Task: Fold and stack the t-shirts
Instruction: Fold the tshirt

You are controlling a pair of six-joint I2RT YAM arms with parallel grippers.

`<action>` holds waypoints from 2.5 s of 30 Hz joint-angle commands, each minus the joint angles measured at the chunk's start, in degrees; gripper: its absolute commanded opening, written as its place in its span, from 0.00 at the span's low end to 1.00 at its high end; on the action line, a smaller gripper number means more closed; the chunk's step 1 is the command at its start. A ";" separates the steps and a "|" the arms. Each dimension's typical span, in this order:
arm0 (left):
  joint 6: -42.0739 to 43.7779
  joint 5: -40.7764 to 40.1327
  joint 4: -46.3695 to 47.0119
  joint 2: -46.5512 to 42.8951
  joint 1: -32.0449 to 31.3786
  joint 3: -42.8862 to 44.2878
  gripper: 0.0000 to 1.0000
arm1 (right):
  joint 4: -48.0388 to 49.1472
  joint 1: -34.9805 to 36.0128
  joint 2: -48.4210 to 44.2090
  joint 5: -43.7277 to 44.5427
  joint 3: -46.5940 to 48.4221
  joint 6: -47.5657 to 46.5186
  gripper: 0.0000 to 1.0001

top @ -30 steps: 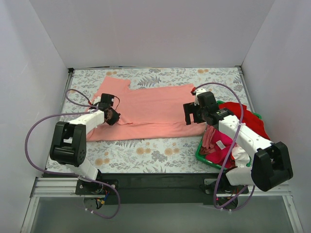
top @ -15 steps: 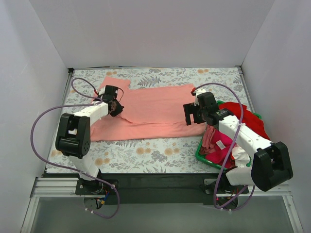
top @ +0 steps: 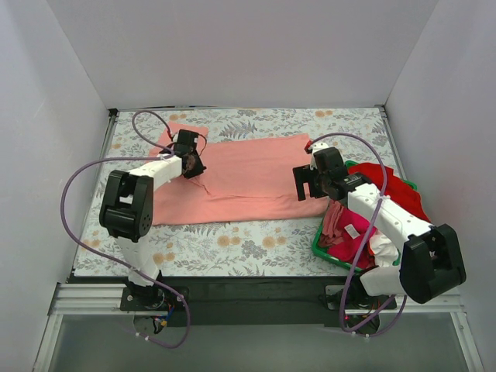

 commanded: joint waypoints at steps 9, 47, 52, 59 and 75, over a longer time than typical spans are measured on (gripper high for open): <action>5.50 0.35 0.57 2.81 -1.60 4.48 0.00 | -0.30 -0.16 1.14 1.18 0.29 -0.48 0.98; 3.91 3.25 -0.75 -2.01 0.33 8.89 0.84 | -0.38 -0.25 6.59 -2.68 8.46 2.07 0.98; 4.18 2.20 0.22 -4.48 0.85 8.00 0.85 | -0.38 -0.59 7.73 -2.69 10.04 0.67 0.98; 0.84 2.28 -3.20 2.36 7.44 21.25 0.87 | 0.06 -3.58 12.91 -4.53 16.10 1.28 0.98; 12.96 -3.77 -2.17 41.12 12.63 68.29 0.90 | 1.20 -7.10 25.74 -6.03 27.97 1.02 0.98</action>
